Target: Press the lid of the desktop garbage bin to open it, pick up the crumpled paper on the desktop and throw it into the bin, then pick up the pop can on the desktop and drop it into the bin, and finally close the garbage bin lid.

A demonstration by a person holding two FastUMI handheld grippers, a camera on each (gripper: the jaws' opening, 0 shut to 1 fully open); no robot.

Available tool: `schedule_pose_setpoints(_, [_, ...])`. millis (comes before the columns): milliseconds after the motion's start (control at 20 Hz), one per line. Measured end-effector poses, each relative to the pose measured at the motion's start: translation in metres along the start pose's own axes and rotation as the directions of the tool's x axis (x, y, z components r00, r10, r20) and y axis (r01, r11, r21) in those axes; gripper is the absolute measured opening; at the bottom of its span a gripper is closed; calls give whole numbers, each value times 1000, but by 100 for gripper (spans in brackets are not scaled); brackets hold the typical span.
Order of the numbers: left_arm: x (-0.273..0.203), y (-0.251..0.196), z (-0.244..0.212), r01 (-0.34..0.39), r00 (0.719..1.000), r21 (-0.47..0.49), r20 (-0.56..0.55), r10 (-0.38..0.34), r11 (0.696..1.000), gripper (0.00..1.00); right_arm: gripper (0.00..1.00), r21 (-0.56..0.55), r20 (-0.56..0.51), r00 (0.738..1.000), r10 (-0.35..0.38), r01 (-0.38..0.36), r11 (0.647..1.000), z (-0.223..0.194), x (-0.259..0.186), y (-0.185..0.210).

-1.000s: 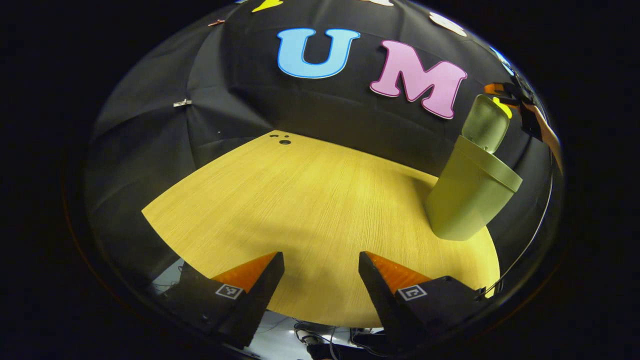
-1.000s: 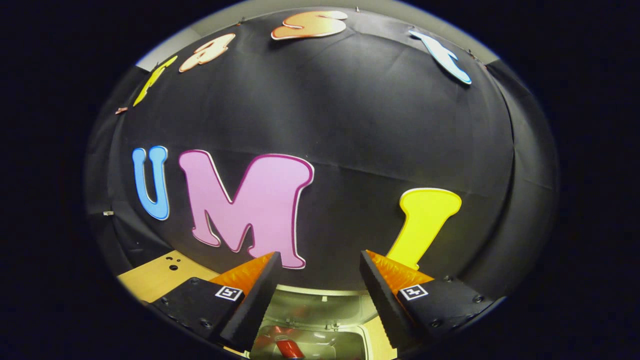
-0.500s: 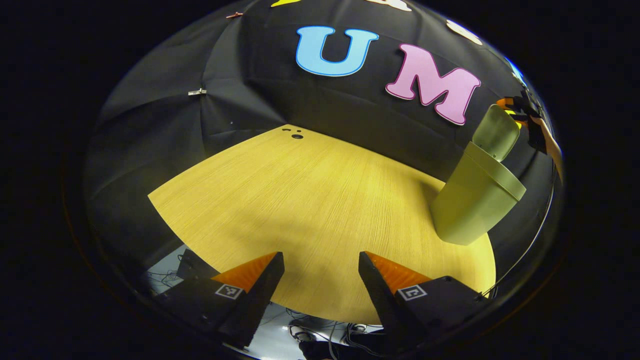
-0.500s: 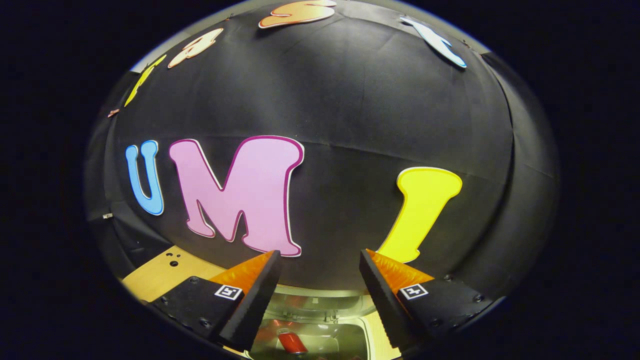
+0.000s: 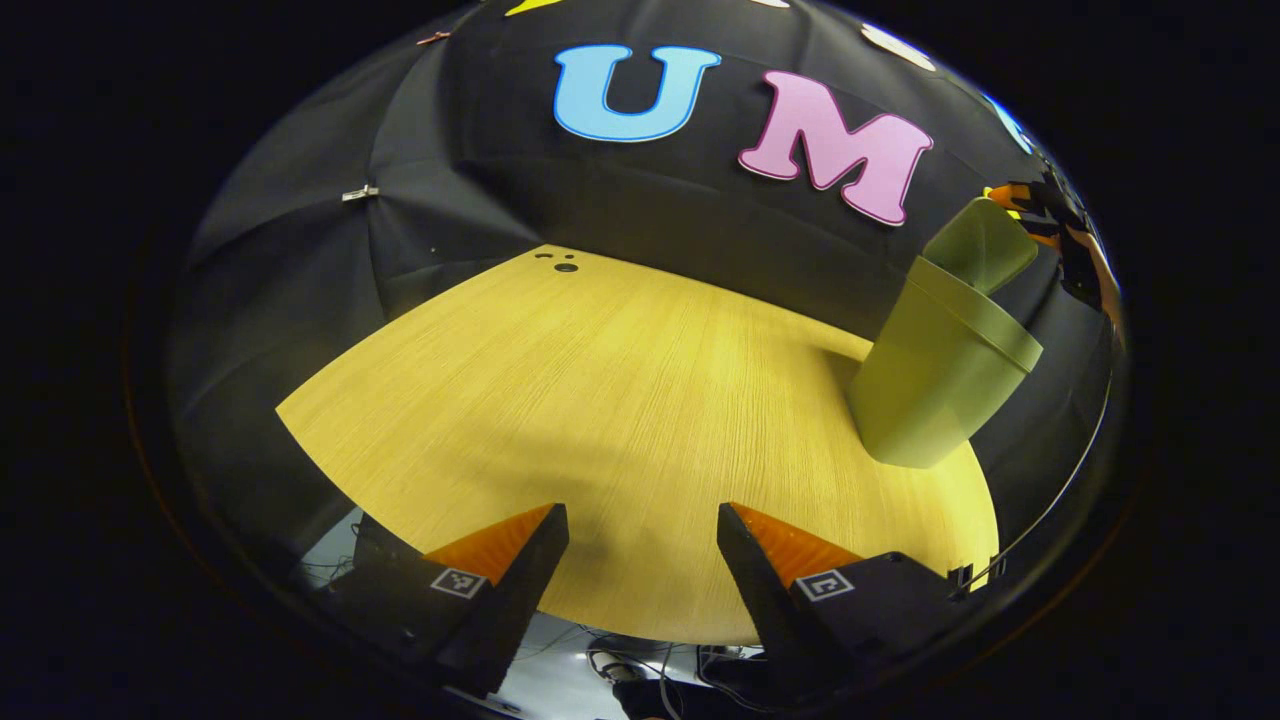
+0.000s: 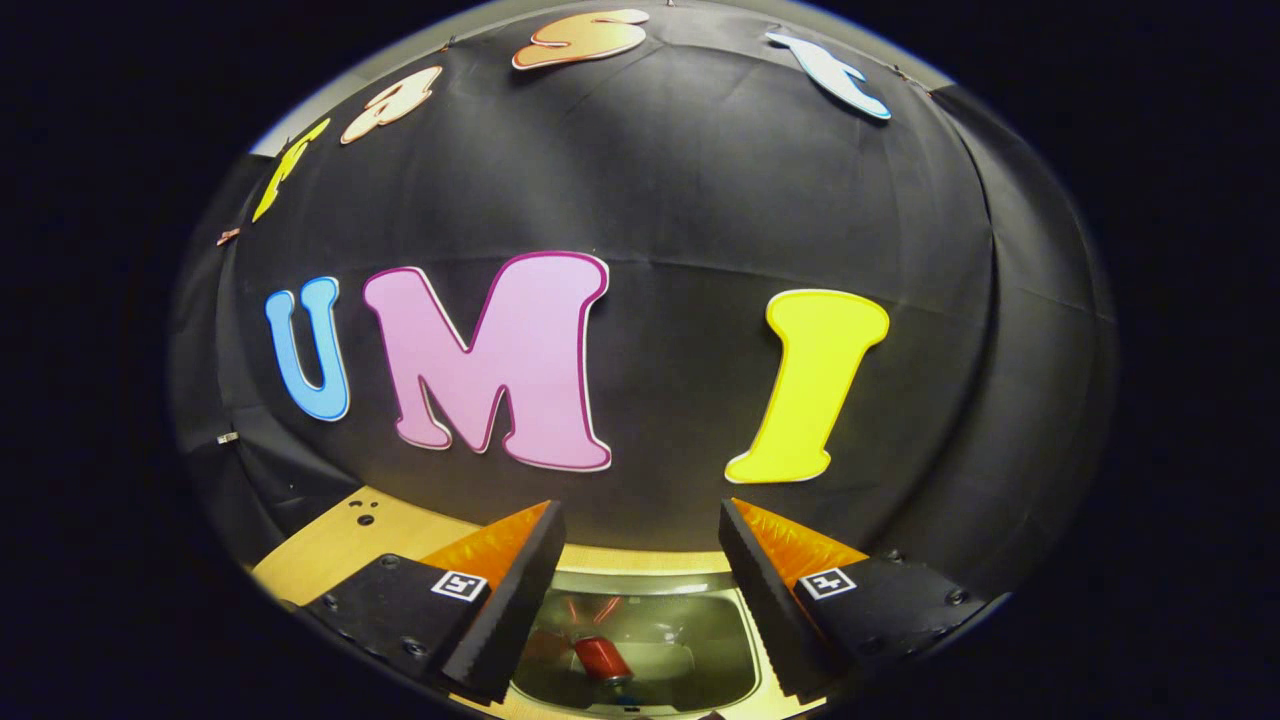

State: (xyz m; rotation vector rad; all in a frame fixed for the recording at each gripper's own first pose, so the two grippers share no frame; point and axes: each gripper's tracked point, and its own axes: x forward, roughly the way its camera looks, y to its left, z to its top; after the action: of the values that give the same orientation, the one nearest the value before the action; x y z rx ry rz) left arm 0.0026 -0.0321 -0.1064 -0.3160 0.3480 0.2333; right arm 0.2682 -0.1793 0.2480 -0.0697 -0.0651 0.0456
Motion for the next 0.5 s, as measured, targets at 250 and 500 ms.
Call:
schedule_pose_setpoints(250, [1, -17, 2, 59, 998, 60, 1, -59, 996, 96, 98, 7, -56, 998, -19, 20, 1000, -42, -22, -3])
schedule_pose_setpoints(500, [-1, -24, 8, 90, 995, 68, 25, -92, 994, 96, 98, 46, -118, 992, -42, 48, 998, -87, -35, -6])
